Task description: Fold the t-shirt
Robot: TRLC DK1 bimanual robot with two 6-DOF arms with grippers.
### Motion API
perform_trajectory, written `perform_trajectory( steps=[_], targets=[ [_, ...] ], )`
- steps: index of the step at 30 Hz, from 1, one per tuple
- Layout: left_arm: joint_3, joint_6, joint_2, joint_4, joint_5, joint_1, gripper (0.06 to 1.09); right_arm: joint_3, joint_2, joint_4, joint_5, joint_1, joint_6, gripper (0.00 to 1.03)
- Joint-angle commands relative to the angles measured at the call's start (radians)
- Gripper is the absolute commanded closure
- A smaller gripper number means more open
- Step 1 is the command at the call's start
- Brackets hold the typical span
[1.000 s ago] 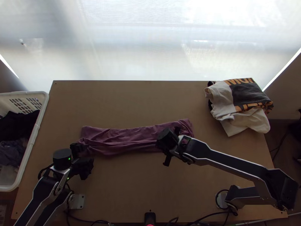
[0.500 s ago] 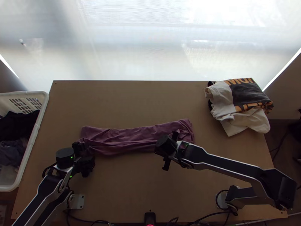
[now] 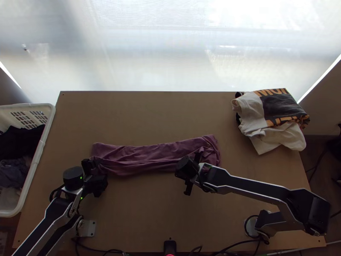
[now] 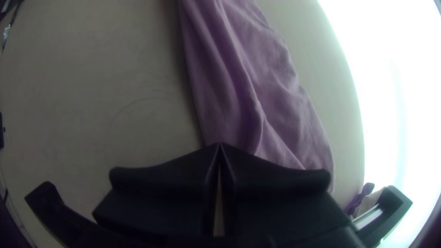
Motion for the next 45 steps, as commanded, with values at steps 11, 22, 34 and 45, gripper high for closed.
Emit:
perform_trajectory(
  steps=[11,22,34,45],
  targets=[
    [-0.004,0.029,0.228,0.171,-0.012,0.006,0.41,-0.034,0.075,0.1,0.001,-0.049,0.0,1.0],
    [0.003,0.048,0.219,0.167,0.0,0.008,1.05,-0.011,0.16,0.151,-0.002,-0.112,0.015,1.0],
    [0.128,0.04,0.013,-0.044,0.019,0.006,1.05,-0.009,0.124,0.125,-0.047,-0.099,0.029,1.0],
    [0.276,0.058,0.135,-0.011,0.005,-0.157,1.05,0.024,0.08,0.031,-0.18,-0.09,0.081,1.0]
  ],
)
